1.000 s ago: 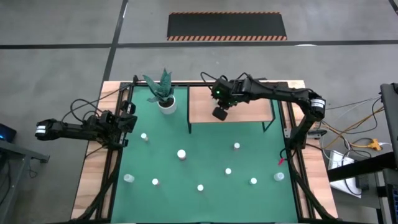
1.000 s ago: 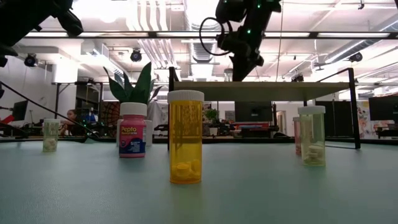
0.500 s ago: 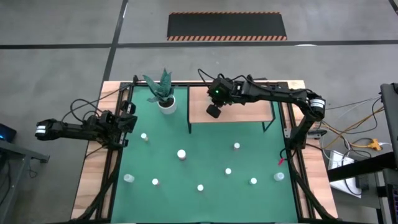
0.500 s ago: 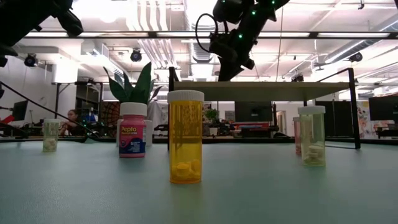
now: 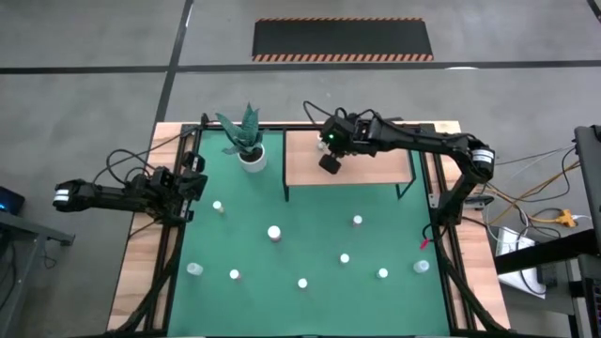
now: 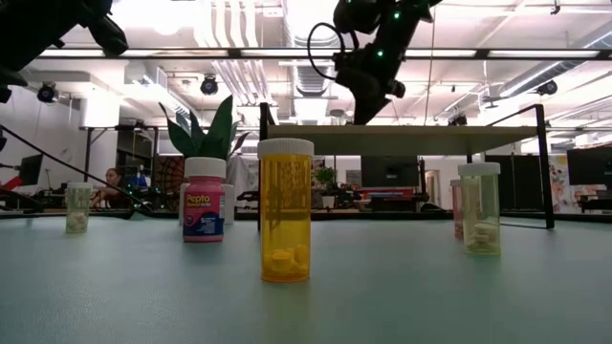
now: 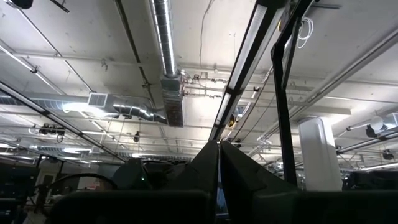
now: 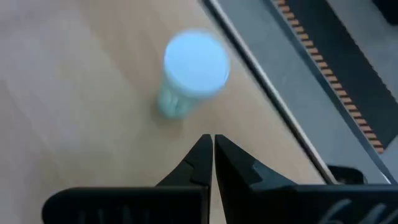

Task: Pick and place medicine bottles onto shelf by color
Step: Put the top blue pill bottle on the shelf

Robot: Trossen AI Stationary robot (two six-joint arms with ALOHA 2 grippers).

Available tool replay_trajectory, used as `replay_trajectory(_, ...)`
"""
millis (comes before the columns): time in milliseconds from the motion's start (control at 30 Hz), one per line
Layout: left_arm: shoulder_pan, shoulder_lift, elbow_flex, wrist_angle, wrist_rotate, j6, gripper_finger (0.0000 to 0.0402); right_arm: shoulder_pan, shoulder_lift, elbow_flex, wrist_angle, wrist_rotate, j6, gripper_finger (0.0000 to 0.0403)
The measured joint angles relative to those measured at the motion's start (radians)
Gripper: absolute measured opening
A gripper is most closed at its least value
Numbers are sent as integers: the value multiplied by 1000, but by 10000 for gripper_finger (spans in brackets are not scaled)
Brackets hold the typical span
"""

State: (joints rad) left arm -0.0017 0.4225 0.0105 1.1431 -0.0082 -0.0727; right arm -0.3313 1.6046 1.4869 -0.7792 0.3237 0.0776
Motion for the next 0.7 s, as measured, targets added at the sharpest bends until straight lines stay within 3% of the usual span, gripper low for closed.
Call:
replay_trajectory(200,0,-2,0,0,0,0,0,-3,33,-18,143,-9,-1,9)
replay_trajectory(533,0,-6,0,1,0,0,0,-3,70,-20,208,-17,0,9)
replay_trajectory(700,0,-7,0,1,0,1,0,-3,94,-20,291,-79,7,9)
